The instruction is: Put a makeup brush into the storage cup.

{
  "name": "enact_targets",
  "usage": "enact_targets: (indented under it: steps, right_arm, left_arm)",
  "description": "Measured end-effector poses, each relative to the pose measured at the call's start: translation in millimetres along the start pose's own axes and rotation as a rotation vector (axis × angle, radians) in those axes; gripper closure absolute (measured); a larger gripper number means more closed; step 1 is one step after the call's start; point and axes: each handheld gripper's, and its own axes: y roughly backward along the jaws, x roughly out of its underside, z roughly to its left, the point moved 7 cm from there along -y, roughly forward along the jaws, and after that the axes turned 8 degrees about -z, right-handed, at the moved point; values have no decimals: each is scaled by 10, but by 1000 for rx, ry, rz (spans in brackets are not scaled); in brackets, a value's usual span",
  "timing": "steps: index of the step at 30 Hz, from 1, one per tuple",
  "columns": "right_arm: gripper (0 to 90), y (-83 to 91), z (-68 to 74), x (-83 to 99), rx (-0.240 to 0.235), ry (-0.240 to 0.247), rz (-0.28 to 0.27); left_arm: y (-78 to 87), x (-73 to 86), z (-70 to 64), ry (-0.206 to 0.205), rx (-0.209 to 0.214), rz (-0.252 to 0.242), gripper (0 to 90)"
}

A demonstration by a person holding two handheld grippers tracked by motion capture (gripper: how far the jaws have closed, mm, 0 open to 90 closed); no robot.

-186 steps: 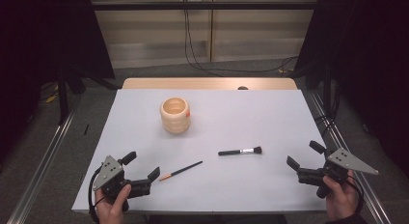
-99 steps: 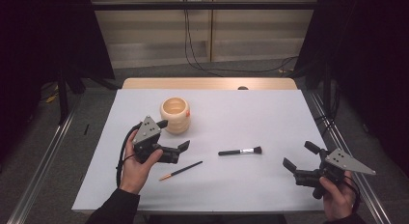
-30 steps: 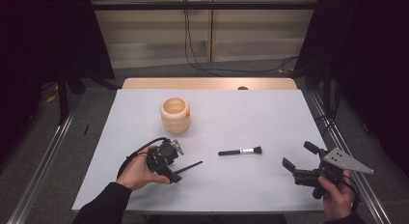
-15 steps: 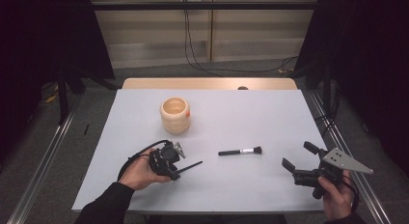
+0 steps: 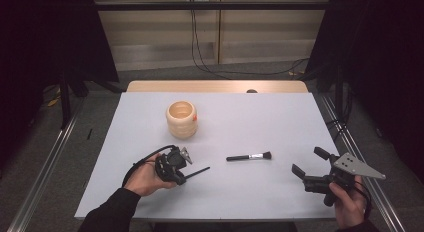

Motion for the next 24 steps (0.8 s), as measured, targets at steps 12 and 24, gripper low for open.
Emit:
enact_targets:
  steps: [12,24]
  right_arm:
    - [0,-11,-7,15,5,3,11]
    - [0,-9,-5,18,4,1,13]
  left_arm:
    - [-1,-4,11,9,1,14,833]
    - [11,4,12,19,-2,-5,835]
